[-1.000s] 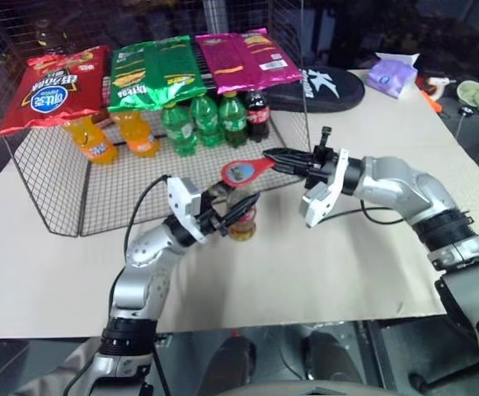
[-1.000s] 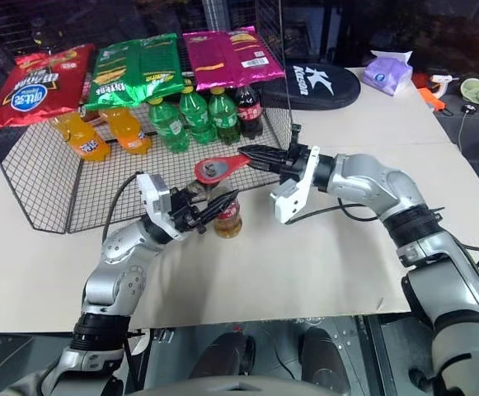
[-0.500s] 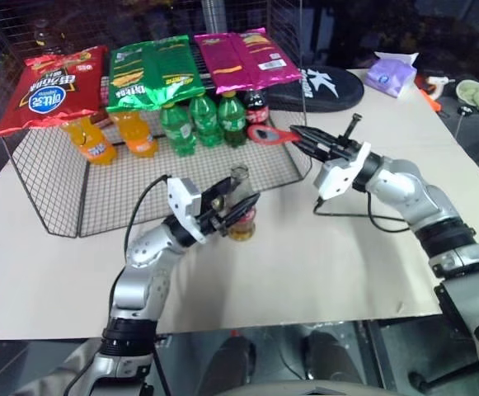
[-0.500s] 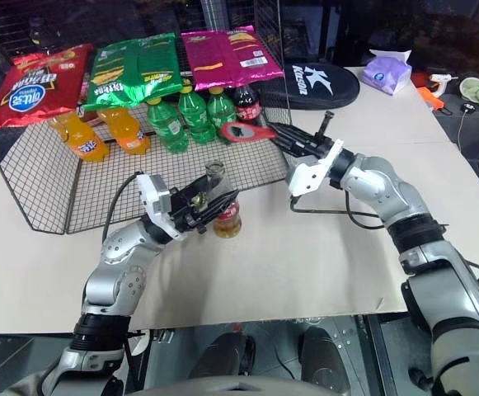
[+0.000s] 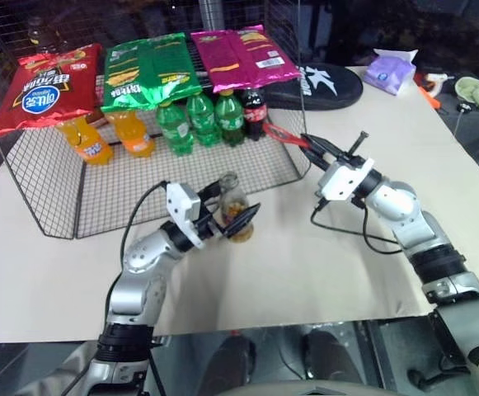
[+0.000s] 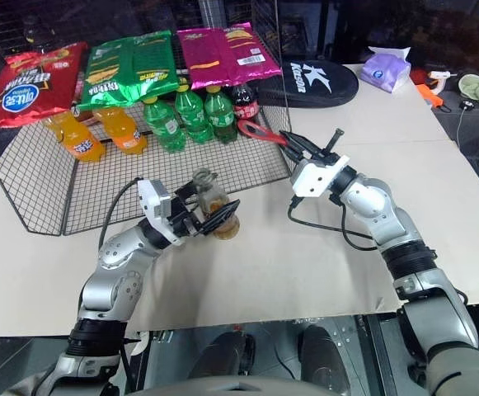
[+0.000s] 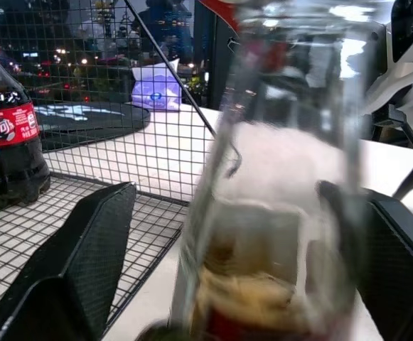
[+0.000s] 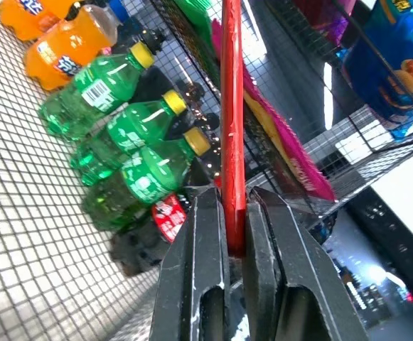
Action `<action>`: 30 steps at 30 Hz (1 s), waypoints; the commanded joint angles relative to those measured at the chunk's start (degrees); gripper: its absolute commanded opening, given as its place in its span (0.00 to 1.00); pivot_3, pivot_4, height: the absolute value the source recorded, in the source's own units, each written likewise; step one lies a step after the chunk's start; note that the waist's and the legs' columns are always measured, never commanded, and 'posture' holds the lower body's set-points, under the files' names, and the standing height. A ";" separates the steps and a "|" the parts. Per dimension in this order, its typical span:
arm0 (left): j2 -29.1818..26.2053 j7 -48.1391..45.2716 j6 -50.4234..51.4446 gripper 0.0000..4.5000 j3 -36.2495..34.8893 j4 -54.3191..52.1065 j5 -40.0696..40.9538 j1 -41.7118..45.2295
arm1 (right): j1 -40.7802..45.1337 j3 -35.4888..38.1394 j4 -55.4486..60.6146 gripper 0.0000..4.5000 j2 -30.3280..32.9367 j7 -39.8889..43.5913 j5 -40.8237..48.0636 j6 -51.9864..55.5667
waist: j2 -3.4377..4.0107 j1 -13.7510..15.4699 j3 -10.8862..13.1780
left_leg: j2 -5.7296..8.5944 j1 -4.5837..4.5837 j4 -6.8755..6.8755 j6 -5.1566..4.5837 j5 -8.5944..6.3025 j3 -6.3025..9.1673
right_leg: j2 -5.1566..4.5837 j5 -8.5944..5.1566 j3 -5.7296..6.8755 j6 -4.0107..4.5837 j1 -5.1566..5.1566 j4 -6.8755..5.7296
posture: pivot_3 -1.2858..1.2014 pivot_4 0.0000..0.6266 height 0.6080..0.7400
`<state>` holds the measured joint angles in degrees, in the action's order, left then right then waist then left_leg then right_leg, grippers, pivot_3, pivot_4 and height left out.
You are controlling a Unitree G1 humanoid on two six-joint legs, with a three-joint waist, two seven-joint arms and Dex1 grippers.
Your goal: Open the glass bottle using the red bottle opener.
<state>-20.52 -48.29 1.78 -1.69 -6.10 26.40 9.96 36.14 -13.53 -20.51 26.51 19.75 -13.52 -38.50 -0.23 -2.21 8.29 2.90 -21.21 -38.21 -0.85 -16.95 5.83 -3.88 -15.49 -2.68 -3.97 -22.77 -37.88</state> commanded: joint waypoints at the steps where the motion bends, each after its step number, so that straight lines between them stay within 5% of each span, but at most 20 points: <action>1: -0.91 -0.31 -0.03 0.98 -0.90 -2.64 0.80 -0.37 | -2.34 1.73 5.79 0.00 -0.75 5.71 8.80 6.94 | 0.00 0.06 0.01 | -0.01 0.00 0.00 0.00 0.00 0.02 | -0.01 0.00 0.02 0.00 0.01 0.01 | 0.52 0.24 1.00; 13: -5.56 -1.18 3.24 0.98 -5.04 -8.14 5.08 -5.27 | -15.36 5.55 32.96 0.00 -0.64 15.63 43.69 67.49 | 0.05 0.30 0.07 | -0.03 -0.13 0.02 -0.04 -0.03 0.18 | -0.23 0.00 0.10 0.01 -0.05 0.07 | 0.52 0.24 1.00; 18: -6.47 0.31 2.89 0.98 -7.87 -7.93 4.85 -8.00 | -18.46 6.80 38.51 0.00 0.62 14.85 50.62 81.36 | 0.05 0.40 0.07 | 0.00 -0.63 -0.06 -0.01 -0.02 0.26 | -0.27 0.00 0.16 0.01 -0.49 0.06 | 0.52 0.24 1.00; 28: -5.50 6.67 5.54 1.00 -14.21 -9.93 6.40 -14.72 | -25.19 13.65 39.92 0.96 1.60 11.03 47.55 80.02 | 0.04 0.77 0.07 | 0.03 -0.81 -0.04 -0.01 -0.02 0.22 | -0.22 0.00 0.16 0.00 -0.69 0.04 | 0.52 0.24 1.00; 30: -5.51 6.20 4.93 1.00 -13.91 -10.68 6.22 -15.72 | -25.53 14.99 39.86 0.99 0.71 10.24 47.25 78.93 | 0.04 0.99 0.07 | 0.03 -0.80 -0.04 -0.01 -0.01 0.21 | -0.22 0.00 0.15 0.00 -0.68 0.03 | 0.52 0.24 1.00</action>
<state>-25.53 -41.73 7.70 -14.81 -13.33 32.26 -5.69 10.16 -0.36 16.99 27.65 30.52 33.56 42.15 -0.20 -1.22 8.37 2.91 -22.00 -38.26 -0.85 -16.96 6.02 -4.10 -15.49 -2.54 -3.97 -23.45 -37.86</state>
